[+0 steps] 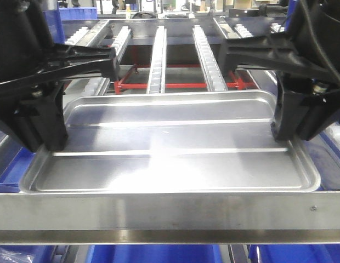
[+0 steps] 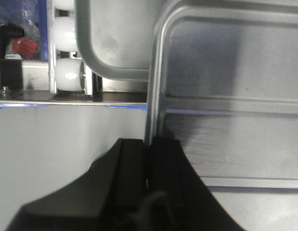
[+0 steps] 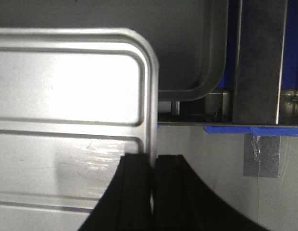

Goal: Grab silver tray and place in blue box
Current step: 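Lift the silver tray with both grippers and pull it toward the robot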

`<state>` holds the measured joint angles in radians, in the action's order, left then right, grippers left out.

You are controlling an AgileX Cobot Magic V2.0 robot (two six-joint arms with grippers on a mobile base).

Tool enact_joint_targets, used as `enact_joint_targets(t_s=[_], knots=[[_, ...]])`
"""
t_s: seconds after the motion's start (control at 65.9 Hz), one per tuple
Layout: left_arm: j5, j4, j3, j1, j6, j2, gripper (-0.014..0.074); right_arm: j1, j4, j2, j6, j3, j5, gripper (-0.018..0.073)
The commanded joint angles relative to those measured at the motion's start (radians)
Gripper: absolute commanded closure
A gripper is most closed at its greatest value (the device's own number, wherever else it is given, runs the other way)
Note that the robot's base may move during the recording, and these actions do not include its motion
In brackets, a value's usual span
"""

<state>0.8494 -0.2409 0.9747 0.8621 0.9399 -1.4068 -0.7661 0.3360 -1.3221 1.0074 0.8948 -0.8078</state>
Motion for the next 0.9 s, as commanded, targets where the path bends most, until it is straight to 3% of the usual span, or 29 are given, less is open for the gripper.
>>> enact_joint_targets(t_s=[0.0, 0.38, 0.592, 0.88], knots=[[-0.036, -0.015, 0.026, 0.012, 0.009, 0.039, 0.07, -0.004, 0.046, 0.035, 0.014, 0.026, 0.043, 0.0501], [-0.021, -0.034, 0.026, 0.04, 0.014, 0.039, 0.07, -0.007, 0.047, 0.04, 0.038, 0.026, 0.03, 0.0501], [-0.02, -0.181, -0.024, 0.161, 0.225, 0.063, 0.07, -0.011, 0.057, 0.056, 0.042, 0.007, 0.026, 0.0501], [-0.023, -0.186, -0.028, 0.185, 0.231, 0.064, 0.07, -0.045, 0.119, 0.1, 0.127, -0.052, 0.04, 0.0501]])
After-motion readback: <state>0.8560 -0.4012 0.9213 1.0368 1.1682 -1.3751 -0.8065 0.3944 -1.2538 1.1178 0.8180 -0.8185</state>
